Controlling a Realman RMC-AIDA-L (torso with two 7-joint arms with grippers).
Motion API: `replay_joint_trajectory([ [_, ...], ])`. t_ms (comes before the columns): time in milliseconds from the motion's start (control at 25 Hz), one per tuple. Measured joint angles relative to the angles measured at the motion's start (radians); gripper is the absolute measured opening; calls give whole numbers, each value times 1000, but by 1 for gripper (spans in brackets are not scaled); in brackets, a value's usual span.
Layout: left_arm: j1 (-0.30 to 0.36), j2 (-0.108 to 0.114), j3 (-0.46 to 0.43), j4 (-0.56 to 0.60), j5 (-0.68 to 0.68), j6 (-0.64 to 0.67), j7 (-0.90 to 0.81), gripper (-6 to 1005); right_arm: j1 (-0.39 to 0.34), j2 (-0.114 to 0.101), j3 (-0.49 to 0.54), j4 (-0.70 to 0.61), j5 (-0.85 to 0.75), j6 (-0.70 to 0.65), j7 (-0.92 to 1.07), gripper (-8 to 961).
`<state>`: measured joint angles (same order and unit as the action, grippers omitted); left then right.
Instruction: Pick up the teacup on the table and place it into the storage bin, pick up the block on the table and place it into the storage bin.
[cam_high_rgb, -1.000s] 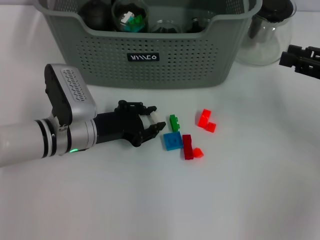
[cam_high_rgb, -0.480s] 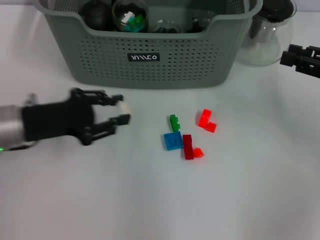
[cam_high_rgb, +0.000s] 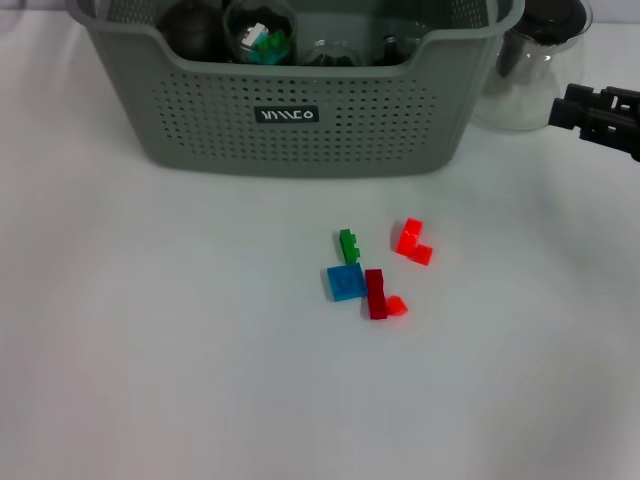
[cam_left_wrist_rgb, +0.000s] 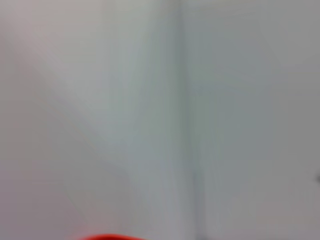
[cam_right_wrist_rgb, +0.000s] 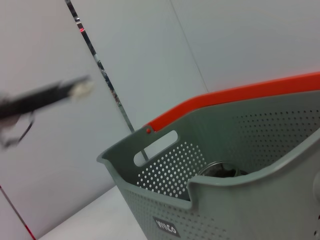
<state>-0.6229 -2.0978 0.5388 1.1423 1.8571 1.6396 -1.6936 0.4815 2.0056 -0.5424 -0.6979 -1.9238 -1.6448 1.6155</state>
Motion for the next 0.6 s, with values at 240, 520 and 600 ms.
replay_joint_trajectory([
  [240, -212, 138, 246, -62, 345, -370, -446, 404, -4, 1, -1, 0, -8, -8, 0, 489],
  [520, -369, 103, 342, -276, 715, -543, -602, 404, -9, 2, -2, -2, -9, -9, -2, 489],
  [600, -380, 71, 360, -292, 772, -591, -608, 404, -9, 2, -2, -2, -9, -10, -2, 489],
])
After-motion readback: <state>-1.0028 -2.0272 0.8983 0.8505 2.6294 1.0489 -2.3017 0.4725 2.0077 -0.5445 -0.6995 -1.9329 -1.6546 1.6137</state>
